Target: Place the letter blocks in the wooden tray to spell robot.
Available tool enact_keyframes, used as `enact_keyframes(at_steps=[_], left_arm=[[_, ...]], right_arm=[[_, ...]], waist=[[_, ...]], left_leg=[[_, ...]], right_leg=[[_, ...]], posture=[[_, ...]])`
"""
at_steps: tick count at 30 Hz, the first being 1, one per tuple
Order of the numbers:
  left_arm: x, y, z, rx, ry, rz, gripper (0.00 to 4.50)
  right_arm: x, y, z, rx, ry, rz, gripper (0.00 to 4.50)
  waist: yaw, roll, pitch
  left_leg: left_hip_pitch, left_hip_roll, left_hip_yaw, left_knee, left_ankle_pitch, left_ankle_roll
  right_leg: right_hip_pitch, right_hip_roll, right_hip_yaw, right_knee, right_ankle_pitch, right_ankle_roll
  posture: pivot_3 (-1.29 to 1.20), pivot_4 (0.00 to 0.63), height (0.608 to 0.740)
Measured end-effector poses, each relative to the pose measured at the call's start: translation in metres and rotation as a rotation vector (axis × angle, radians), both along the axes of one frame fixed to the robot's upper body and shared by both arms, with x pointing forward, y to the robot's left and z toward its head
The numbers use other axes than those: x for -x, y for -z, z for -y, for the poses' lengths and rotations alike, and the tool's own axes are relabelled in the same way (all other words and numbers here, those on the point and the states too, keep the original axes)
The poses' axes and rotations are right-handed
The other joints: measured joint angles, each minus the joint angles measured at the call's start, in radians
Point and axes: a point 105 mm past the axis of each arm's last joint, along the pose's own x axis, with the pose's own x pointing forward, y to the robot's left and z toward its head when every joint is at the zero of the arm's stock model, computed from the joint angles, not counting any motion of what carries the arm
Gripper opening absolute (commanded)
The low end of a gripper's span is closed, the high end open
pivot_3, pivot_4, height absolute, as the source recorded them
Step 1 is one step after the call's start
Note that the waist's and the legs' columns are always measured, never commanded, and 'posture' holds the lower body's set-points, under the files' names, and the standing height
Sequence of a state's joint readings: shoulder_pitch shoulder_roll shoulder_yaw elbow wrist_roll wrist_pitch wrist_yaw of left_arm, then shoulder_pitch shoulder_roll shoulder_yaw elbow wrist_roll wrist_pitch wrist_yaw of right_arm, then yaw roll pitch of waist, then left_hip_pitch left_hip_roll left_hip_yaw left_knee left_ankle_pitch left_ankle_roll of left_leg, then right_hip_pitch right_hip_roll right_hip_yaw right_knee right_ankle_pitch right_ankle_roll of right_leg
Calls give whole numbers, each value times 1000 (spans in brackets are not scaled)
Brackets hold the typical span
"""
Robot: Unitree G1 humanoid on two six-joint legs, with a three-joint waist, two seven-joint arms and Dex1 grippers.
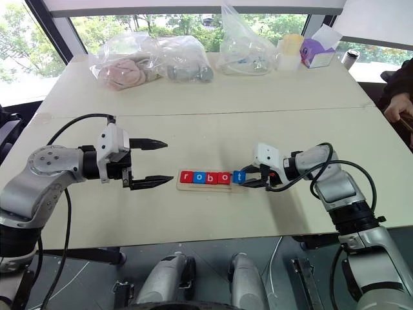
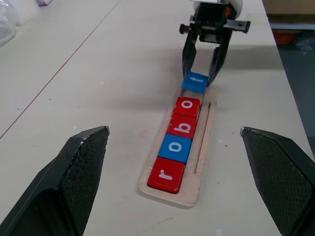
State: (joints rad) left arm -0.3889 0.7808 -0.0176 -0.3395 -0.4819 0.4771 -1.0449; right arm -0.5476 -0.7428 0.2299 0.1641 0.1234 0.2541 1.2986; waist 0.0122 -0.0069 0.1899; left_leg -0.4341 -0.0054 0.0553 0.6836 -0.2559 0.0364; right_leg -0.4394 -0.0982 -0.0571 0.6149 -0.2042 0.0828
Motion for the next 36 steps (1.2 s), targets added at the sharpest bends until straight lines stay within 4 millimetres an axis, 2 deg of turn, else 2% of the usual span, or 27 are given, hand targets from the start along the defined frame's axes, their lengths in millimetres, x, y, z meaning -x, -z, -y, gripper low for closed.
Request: enact_keyframes(at_steps=[36], left_arm=[[3,-1,4,13,-30,16,4500]], right_arm=[[-3,4,-11,37,-39,-38,1113]], waist=[[-1,0,0]], left_leg=[[0,0,0,0,1,-1]], right_leg=[[0,1,0,2,2,3]], posture=[[0,150,725]])
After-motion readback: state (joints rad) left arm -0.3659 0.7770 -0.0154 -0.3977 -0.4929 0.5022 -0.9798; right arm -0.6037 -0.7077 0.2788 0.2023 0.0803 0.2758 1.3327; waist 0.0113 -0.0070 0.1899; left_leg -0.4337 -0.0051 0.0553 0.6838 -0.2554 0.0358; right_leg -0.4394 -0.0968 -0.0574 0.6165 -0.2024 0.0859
